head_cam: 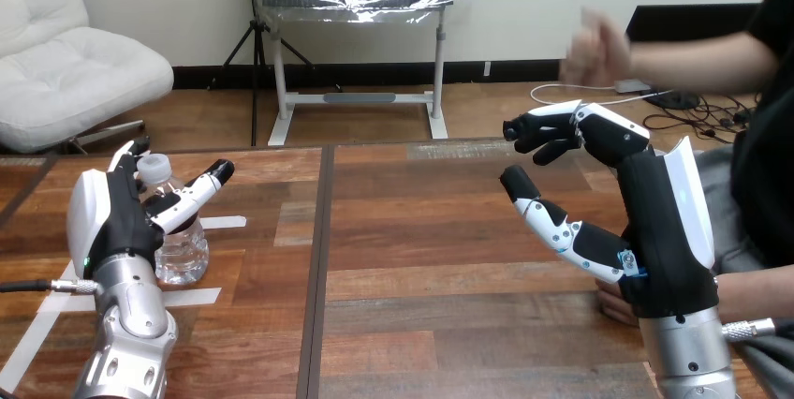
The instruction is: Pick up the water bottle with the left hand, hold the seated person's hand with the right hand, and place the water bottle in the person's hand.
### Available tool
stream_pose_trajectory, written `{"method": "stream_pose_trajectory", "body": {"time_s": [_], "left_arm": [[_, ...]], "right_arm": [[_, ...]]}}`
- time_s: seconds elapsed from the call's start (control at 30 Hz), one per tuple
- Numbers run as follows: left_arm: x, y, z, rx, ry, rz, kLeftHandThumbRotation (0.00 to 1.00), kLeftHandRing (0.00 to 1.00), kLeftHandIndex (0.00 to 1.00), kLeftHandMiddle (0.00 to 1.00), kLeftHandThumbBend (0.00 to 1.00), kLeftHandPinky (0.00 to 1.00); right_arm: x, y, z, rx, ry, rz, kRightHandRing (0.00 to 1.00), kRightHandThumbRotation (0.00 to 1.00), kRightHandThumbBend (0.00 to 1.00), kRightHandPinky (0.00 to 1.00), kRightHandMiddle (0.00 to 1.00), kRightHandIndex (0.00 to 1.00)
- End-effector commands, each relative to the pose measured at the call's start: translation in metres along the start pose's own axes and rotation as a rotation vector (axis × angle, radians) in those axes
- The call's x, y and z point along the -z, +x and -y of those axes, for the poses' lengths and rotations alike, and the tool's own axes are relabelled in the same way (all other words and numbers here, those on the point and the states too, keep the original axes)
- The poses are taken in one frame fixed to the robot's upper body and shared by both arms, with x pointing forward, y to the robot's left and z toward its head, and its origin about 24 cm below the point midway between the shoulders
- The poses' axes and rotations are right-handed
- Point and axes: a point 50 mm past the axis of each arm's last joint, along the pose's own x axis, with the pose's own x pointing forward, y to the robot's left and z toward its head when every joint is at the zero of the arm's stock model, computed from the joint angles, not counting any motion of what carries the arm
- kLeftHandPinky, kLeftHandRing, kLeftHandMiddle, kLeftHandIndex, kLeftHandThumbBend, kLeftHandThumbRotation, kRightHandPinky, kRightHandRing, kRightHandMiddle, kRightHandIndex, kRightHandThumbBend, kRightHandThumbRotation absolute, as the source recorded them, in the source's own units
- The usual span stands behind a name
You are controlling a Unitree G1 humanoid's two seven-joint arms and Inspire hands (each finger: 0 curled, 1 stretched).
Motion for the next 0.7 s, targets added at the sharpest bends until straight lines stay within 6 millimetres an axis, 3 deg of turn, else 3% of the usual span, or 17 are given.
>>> {"method": "stream_pose_trajectory", "body": {"time_s": [0.0, 0.67], "left_arm": [[-0.0289, 0.0084, -0.0052, -0.021, -0.045, 0.096, 0.53, 0.82, 0.86, 0.86, 0.83, 0.73], [-0.0309, 0.0044, -0.0038, 0.016, -0.061, 0.120, 0.56, 0.81, 0.85, 0.85, 0.83, 0.73]], "right_arm": [[-0.0096, 0.0170, 0.0054, 0.031, -0.016, 0.090, 0.57, 0.03, 0.47, 0.47, 0.62, 0.58], [-0.0103, 0.0162, 0.0049, 0.030, -0.011, 0.086, 0.57, 0.00, 0.47, 0.48, 0.63, 0.57]]}}
